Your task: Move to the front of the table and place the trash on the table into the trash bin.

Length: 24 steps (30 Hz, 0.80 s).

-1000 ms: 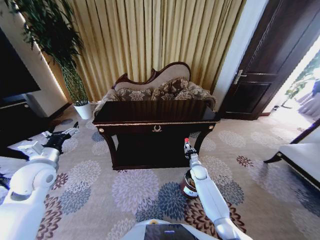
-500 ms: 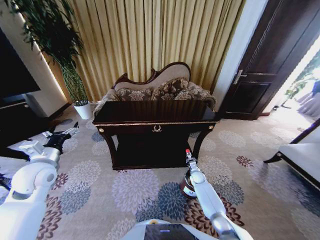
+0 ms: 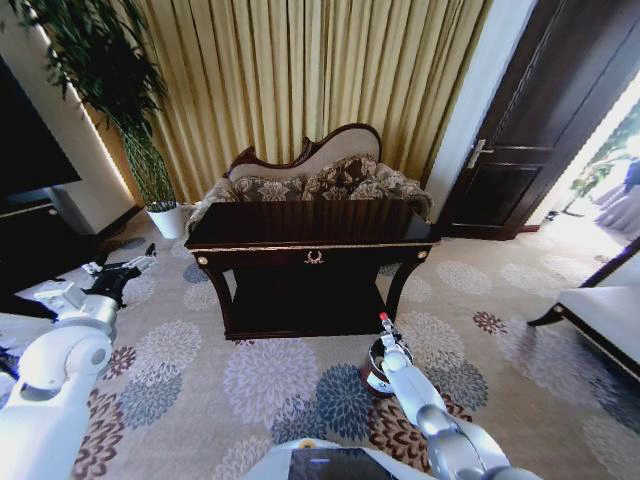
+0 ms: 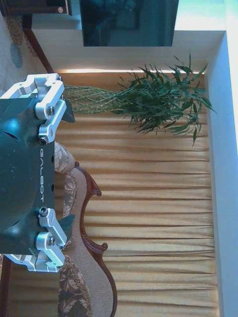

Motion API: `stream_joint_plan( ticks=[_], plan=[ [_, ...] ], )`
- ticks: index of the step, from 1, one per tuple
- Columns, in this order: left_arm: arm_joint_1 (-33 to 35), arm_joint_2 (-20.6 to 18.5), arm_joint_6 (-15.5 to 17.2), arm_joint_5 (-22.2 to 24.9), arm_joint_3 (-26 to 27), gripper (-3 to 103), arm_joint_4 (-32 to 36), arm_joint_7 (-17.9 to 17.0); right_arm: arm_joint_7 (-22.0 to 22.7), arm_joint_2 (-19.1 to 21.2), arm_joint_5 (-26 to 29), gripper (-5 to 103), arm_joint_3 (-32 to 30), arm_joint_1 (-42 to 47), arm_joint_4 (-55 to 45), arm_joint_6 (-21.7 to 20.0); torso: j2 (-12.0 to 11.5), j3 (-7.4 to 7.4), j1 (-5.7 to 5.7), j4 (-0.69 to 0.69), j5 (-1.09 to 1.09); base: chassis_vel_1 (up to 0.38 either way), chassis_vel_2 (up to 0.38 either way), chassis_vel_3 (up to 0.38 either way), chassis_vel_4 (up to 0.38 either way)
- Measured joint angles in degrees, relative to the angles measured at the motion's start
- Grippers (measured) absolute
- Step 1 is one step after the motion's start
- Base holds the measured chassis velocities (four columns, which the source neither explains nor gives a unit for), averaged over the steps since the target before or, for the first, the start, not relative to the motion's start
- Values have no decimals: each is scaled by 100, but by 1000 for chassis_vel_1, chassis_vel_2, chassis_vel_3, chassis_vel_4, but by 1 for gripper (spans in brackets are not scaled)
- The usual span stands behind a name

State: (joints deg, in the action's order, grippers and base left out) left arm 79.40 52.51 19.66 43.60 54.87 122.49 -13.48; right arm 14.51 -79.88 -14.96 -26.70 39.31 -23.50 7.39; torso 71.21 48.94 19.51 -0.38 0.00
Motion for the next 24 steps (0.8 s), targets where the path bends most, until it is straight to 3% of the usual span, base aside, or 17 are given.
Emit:
stream_joint_plan(
  ticks=[5,18,24],
  plan=[
    [13,-19,-5,2,26,100,12,16,1,-18,26,23,7,176,-110,-239,0,0,0,-3,0,0,0,0,0],
    [-10,-41,-2,5,-23,100,64,16,-42,-78,131,19,27,316,-271,-304,1,0,0,-2,0,0,0,0,0],
    [-26,-86,2,17,-23,100,57,15,-48,-64,143,40,20,347,-381,-314,1,0,0,-2,0,0,0,0,0]
  ],
)
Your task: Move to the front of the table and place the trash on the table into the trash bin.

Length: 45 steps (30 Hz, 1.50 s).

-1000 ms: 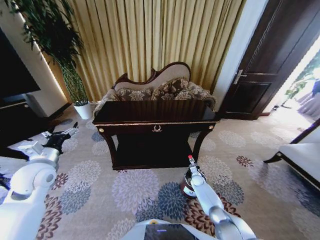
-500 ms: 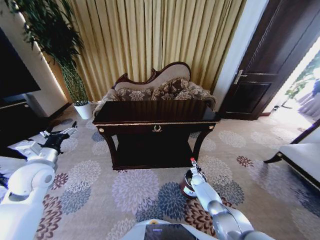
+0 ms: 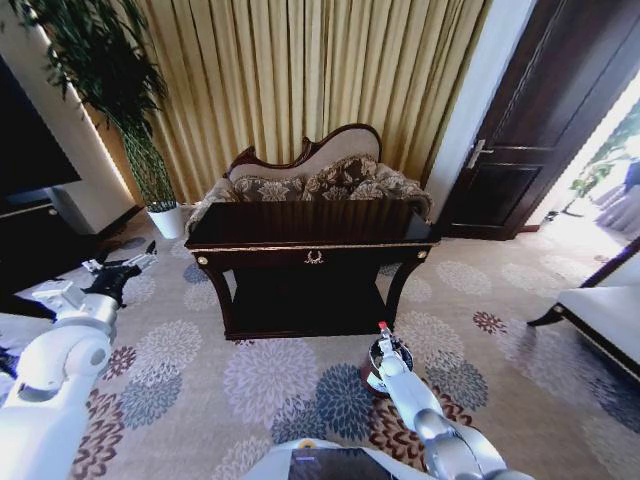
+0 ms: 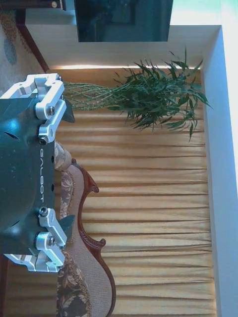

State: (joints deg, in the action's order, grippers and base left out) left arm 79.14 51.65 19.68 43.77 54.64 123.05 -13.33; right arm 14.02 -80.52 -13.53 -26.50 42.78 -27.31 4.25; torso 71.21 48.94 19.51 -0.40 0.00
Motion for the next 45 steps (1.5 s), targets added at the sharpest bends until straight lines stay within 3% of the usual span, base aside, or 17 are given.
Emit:
stream_joint_plan(
  ticks=[4,11,16,32,39,42,44,45],
  plan=[
    [-6,-4,1,7,-2,100,-1,0,0,6,9,51,-11,4,-50,0,0,0,0,0,0,0,0,0,0],
    [20,0,2,8,-3,100,4,0,0,6,13,84,-22,71,-239,-27,0,0,0,0,0,0,0,0,0],
    [48,13,2,8,17,100,16,-1,13,17,71,98,-68,222,-632,-39,0,1,0,0,-1,0,0,0,0],
    [2,71,-10,-18,-54,100,-26,-11,-190,37,954,100,-475,1272,-4985,-1201,0,0,0,0,0,0,0,0,0],
    [-8,142,-42,-149,-116,100,-18,-199,-566,184,2383,100,-312,1657,-7104,-1883,-1,0,0,0,0,0,0,0,0],
    [-6,163,-87,-162,-130,100,-2,-229,-615,228,2665,100,-271,1682,-7430,-1996,-1,0,0,1,0,0,0,0,0],
    [-14,208,-151,-171,-150,100,25,-257,-677,338,3326,100,-187,1695,-8166,-2244,-1,0,0,0,0,0,0,0,0],
    [-14,208,-151,-171,-150,100,25,-257,-677,338,3326,100,-187,1695,-8166,-2244,-1,0,0,0,0,0,0,0,0]
  ],
)
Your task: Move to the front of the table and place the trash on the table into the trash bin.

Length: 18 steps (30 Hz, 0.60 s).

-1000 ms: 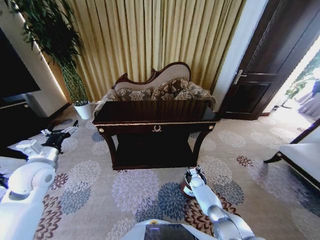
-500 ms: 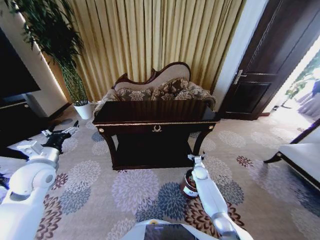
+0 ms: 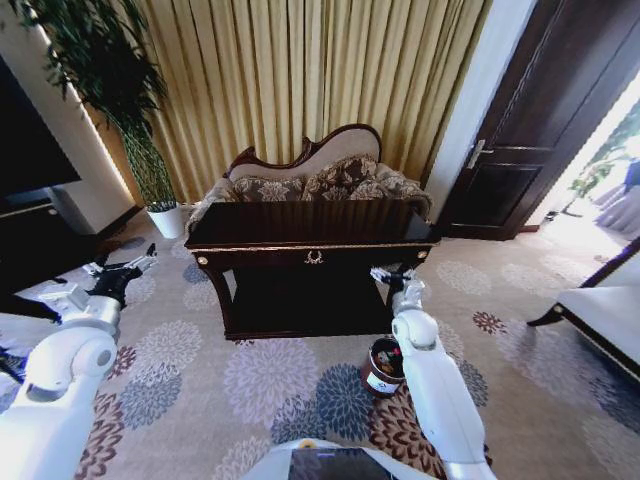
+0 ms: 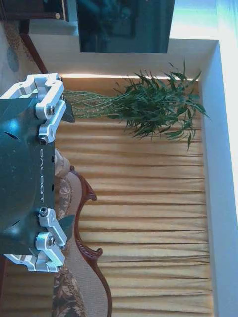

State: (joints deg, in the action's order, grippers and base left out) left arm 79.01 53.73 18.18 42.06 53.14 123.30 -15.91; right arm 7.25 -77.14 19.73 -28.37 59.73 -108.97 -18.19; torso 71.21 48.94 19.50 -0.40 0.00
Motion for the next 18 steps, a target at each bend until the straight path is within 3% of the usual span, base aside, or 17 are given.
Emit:
stream_joint_plan(
  ticks=[2,5,13,18],
  plan=[
    [-4,58,-35,-2,-2,100,50,-6,-8,91,605,100,20,24,-587,-268,0,0,0,0,1,0,0,0,0],
    [8,119,-89,-41,-11,100,78,-9,9,172,1026,100,20,98,-986,-449,0,0,0,0,0,0,0,0,0],
    [38,205,-171,-84,20,100,87,-9,10,363,1204,100,-152,436,-1298,-463,0,0,0,-1,-1,0,0,0,0],
    [122,204,-310,-60,176,100,-8,78,2,439,1228,100,-329,633,-1189,-210,0,0,0,-1,-2,0,0,0,0]
  ],
)
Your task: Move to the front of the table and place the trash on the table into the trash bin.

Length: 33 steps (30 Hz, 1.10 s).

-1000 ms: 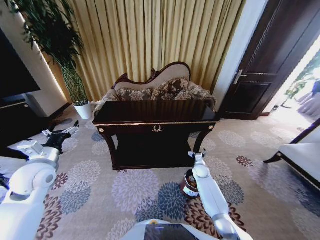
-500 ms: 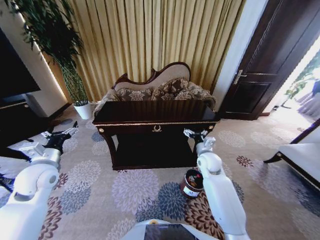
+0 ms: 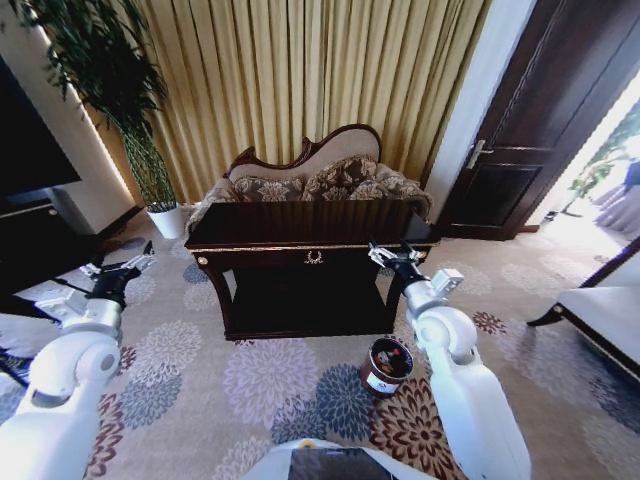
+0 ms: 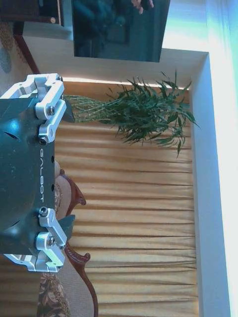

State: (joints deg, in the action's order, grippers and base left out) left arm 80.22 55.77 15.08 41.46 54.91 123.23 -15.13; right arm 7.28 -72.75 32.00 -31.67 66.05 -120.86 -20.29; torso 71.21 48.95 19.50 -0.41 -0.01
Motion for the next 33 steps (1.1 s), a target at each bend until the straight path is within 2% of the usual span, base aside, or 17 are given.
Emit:
stream_joint_plan(
  ticks=[2,18,33],
  plan=[
    [32,23,-108,-8,34,100,-124,59,23,-14,0,100,-2,8,7,8,0,0,0,1,1,0,0,0,0],
    [141,-28,-181,-6,129,100,-183,168,66,-3,-161,100,29,-15,-77,-140,0,1,1,1,2,0,0,0,0],
    [230,-105,-213,8,225,100,-89,186,81,9,-187,100,-41,34,-127,-128,1,0,0,1,1,99,-95,-93,98]
  ],
)
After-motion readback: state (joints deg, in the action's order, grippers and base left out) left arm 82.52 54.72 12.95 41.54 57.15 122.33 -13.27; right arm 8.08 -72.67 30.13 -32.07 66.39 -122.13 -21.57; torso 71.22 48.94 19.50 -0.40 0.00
